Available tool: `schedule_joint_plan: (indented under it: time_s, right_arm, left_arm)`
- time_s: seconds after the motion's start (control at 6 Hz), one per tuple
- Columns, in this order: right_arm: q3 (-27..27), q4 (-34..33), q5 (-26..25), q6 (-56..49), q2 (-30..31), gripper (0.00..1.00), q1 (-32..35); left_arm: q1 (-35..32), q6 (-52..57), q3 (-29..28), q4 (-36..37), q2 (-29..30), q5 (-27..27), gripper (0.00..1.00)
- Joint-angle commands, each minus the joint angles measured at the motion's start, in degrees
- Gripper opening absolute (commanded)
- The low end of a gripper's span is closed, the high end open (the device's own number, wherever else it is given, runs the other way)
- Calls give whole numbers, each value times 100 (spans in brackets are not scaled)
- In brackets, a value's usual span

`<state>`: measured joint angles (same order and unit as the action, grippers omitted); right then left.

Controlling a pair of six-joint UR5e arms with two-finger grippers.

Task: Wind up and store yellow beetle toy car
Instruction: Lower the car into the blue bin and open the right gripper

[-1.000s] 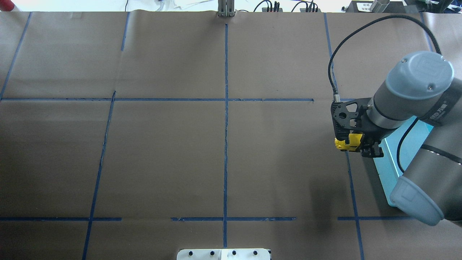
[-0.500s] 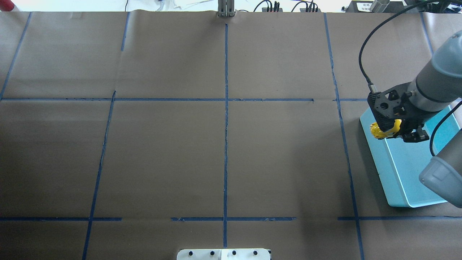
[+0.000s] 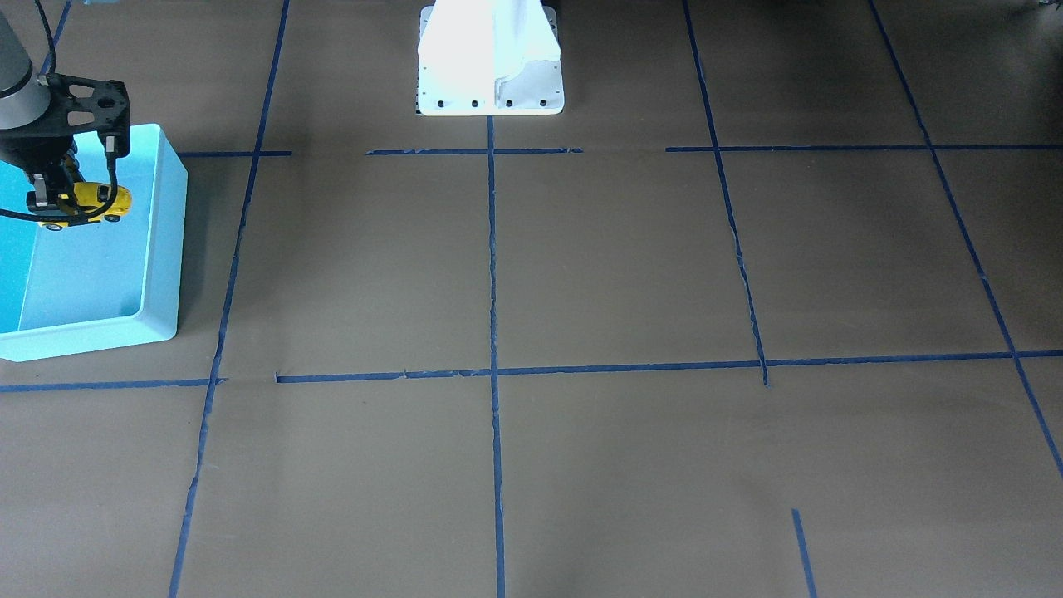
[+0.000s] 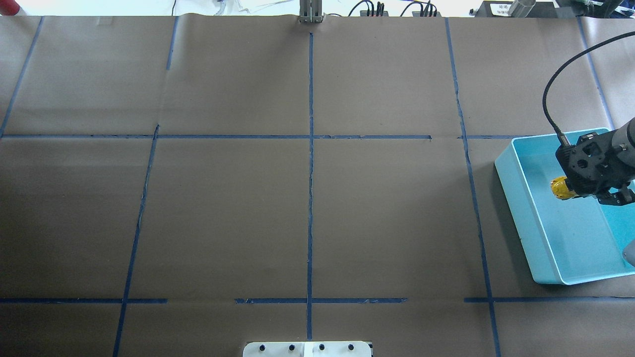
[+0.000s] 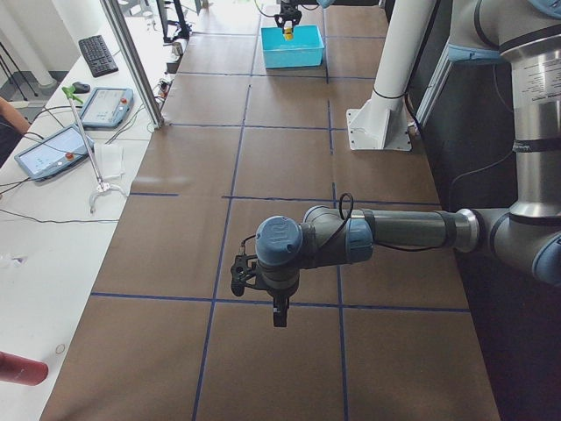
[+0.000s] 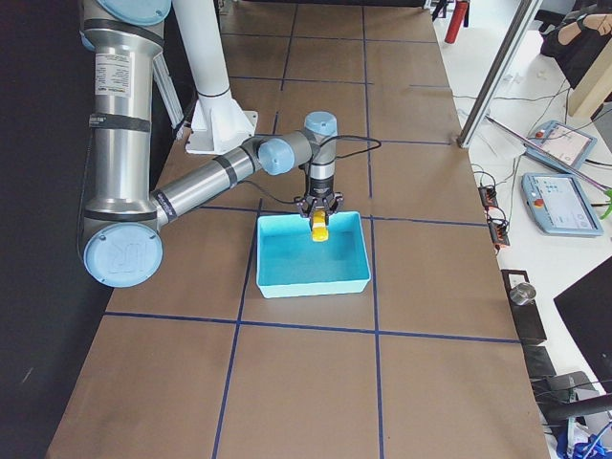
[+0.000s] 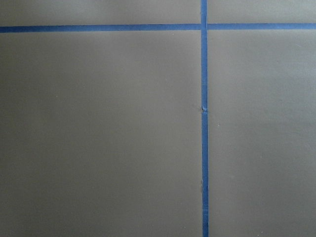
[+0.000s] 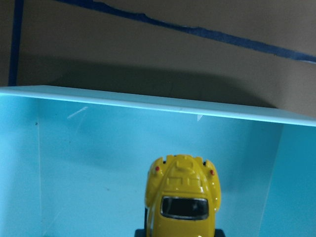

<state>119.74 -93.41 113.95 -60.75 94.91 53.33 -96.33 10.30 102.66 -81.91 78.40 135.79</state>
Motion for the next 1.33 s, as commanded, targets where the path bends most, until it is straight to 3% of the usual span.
schedule_joint_plan:
  time_s: [0.0,1.17]
  right_arm:
    - [-319,289,22,386,37,0,-15]
    - [-1354,1437,137,810,71,2,-533]
  left_arm:
    - [0,-2,-1,0,0,0,100]
    - [0,7,-1,0,0,0,100]
